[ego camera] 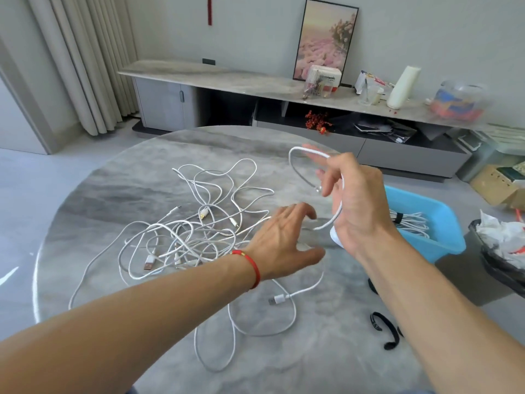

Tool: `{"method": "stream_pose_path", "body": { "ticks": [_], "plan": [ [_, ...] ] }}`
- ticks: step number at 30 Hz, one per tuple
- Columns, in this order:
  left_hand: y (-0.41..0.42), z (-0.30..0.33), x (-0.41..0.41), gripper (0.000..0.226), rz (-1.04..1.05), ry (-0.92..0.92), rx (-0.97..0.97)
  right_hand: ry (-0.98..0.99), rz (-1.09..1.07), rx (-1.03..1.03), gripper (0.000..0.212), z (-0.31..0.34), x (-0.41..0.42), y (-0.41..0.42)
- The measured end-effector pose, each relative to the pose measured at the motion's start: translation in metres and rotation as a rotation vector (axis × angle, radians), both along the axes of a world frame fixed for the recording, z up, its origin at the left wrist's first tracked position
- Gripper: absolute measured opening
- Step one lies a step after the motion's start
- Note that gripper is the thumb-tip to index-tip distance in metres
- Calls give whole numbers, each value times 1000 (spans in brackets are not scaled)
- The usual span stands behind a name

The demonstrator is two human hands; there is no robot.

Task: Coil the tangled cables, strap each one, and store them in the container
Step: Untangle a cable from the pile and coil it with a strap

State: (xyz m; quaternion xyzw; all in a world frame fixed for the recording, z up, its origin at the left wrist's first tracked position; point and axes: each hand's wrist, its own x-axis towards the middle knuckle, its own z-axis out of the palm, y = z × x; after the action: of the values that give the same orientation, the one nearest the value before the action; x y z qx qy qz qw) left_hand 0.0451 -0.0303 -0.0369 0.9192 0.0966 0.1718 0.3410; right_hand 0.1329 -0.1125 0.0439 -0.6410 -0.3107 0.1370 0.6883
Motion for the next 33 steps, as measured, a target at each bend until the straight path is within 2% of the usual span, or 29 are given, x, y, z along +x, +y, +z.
{"method": "stream_pose_path", "body": {
  "ticks": [1, 3, 6, 7, 8, 10, 11, 13, 14, 15, 17, 18, 19, 22, 25, 28, 30, 33],
  "plan": [
    [-1, -3, 2, 39, -34, -2, -24, 55, 47, 69, 46, 2, -1, 1],
    [4, -11, 2, 18, -56, -29, 69, 147, 85, 178, 51, 5, -3, 1],
    [20, -24, -5, 12, 8, -35, 263, 262, -32, 192, 56, 9, 2, -8],
    [26, -26, -8, 11, 26, -24, 271, 224, -86, 113, 55, 10, 6, -12],
    [33, -28, -10, 10, 46, -12, 259, 102, -133, -44, 54, 10, 9, -15],
    [49, -35, -15, 13, 107, 55, 266, -272, -172, -505, 49, 3, 16, -18],
    [57, -38, -18, 17, 151, 117, 305, -388, -151, -687, 46, -2, 18, -19],
    [70, -43, -24, 21, 217, 231, 359, -466, -21, -929, 33, -14, 21, -22],
    [75, -43, -26, 20, 219, 245, 342, -475, 54, -1007, 24, -20, 22, -25],
    [76, -42, -27, 19, 209, 236, 317, -477, 131, -1062, 25, -24, 21, -27],
    [76, -38, -29, 19, 176, 229, 324, -497, 261, -1124, 54, -31, 21, -30],
    [74, -37, -31, 20, 152, 260, 369, -537, 295, -1170, 59, -34, 19, -29],
    [71, -37, -34, 20, 129, 301, 429, -596, 325, -1233, 58, -38, 17, -27],
    [63, -40, -38, 27, 92, 393, 545, -783, 369, -1419, 35, -53, 9, -17],
    [59, -34, -33, 51, 130, 458, 567, -942, 372, -1415, 29, -69, 4, -5],
    [58, -34, -37, 37, 78, 544, 629, -1122, 437, -1332, 32, -88, -3, 7],
    [60, -35, -41, 26, 34, 550, 637, -1127, 470, -1306, 29, -98, -6, 13],
    [61, -38, -42, 43, -12, 498, 579, -1081, 500, -1259, 17, -103, -7, 16]
  ]
}}
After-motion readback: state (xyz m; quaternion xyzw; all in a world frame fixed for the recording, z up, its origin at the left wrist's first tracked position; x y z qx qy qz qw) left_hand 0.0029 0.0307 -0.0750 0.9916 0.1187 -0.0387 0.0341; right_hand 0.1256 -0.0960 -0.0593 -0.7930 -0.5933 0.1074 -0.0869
